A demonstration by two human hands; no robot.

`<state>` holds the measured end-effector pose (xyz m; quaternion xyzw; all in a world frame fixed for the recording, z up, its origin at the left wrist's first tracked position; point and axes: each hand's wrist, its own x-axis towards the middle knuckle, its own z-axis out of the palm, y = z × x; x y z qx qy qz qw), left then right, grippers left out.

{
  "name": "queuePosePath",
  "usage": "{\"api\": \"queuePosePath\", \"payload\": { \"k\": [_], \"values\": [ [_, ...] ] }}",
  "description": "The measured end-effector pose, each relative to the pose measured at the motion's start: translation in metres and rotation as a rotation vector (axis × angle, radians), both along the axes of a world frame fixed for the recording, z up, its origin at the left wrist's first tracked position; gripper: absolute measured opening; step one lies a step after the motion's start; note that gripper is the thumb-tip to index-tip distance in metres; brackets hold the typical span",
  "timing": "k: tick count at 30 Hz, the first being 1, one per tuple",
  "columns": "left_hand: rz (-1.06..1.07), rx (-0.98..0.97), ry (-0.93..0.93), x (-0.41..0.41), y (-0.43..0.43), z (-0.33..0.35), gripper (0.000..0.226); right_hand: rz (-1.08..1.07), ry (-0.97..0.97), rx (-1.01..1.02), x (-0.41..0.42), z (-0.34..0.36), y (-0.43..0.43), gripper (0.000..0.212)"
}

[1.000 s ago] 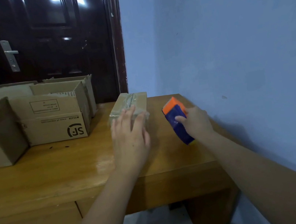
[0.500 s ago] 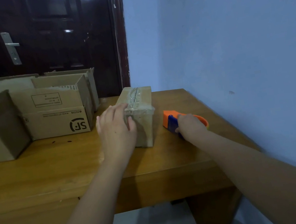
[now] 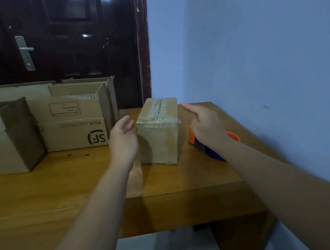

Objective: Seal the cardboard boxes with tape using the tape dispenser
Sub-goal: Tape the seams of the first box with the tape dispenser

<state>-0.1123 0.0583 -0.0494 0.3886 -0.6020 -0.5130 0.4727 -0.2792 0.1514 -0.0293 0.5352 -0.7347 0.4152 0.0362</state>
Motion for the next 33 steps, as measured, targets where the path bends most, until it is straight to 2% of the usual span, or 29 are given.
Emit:
{"api": "queuePosePath", "payload": {
  "k": [5,8,13,16,19,21,24,26,29,31,33],
  "values": [
    [-0.016,0.066,0.058,-0.004,0.006,-0.006,0.048,0.047,-0.139,-0.065,0.019,-0.016,-0.007,0.048],
    [0.008,0.047,0.074,-0.005,0.014,-0.011,0.048,0.032,-0.239,-0.086,0.028,-0.038,-0.010,0.061],
    [0.057,-0.093,-0.027,-0.005,0.035,-0.014,0.049,0.087,-0.470,-0.107,0.037,-0.048,-0.014,0.079],
    [0.061,-0.111,-0.020,-0.004,0.039,-0.016,0.050,0.116,-0.536,-0.101,0.036,-0.050,-0.015,0.080],
    [0.073,-0.127,-0.025,-0.001,0.041,-0.017,0.050,0.192,-0.650,-0.061,0.029,-0.058,-0.012,0.071],
    [0.100,-0.134,-0.024,0.001,0.043,-0.017,0.049,0.241,-0.614,0.027,0.028,-0.065,-0.002,0.065],
    [0.109,-0.171,-0.060,0.003,0.045,-0.018,0.049,0.249,-0.464,0.125,0.025,-0.074,0.013,0.069],
    [0.108,-0.210,-0.100,0.007,0.041,-0.017,0.048,0.198,-0.423,0.090,0.022,-0.072,0.015,0.067],
    [0.123,-0.265,-0.166,0.017,0.026,-0.012,0.052,0.046,-0.388,-0.078,0.015,-0.060,0.014,0.063],
    [0.098,-0.297,-0.177,0.024,0.013,-0.008,0.056,0.054,-0.357,-0.153,0.008,-0.046,0.013,0.062],
    [0.009,-0.361,-0.206,0.027,0.005,-0.005,0.054,0.105,-0.256,-0.114,-0.001,-0.030,0.011,0.055]
  ]
}}
